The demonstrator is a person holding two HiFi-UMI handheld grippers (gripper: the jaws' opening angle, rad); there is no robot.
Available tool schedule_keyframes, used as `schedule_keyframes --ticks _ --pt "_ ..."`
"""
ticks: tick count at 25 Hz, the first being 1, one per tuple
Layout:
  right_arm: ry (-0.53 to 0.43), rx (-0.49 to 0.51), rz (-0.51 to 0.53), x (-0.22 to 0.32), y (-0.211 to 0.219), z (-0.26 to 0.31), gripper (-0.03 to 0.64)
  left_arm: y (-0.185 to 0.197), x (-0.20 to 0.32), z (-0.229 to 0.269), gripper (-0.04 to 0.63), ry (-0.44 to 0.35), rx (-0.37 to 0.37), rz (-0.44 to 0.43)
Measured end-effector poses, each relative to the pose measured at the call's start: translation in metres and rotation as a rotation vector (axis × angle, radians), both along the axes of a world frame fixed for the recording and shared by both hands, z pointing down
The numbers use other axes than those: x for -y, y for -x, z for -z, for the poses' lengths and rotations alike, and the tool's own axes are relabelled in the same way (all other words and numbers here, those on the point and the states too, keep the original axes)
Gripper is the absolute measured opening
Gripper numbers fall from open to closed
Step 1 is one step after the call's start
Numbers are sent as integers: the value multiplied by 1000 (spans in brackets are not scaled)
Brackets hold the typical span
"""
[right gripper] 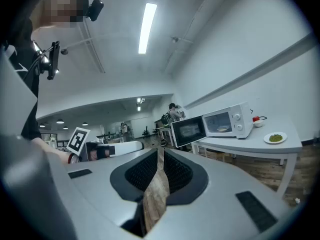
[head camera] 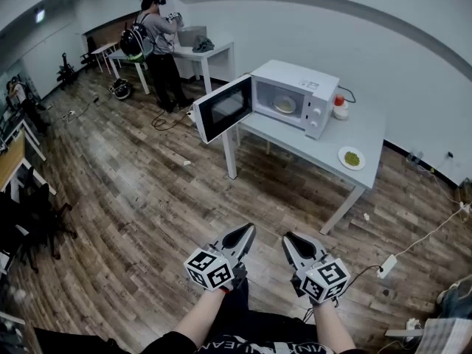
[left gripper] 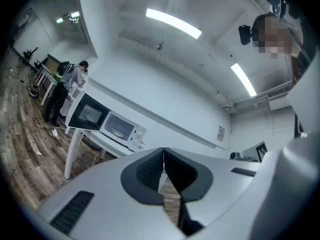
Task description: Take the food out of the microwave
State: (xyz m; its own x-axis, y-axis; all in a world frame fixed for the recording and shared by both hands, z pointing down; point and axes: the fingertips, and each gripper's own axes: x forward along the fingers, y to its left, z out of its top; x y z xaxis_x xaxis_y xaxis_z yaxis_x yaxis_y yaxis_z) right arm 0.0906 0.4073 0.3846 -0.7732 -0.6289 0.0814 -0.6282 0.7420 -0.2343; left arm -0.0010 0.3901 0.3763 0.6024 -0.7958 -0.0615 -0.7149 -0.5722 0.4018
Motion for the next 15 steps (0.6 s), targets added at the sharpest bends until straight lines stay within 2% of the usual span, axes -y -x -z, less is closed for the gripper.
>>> schedule_keyframes --ticks 5,10,15 --pt "-29 -10 -25 43 3 3 58 -2 45 2 11 -23 32 -22" --pt "15 -21 -50 83 8 -12 58 3 84 -7 11 -21 101 -44" --pt "32 -53 -72 127 19 -21 58 17 133 -20 11 10 91 -59"
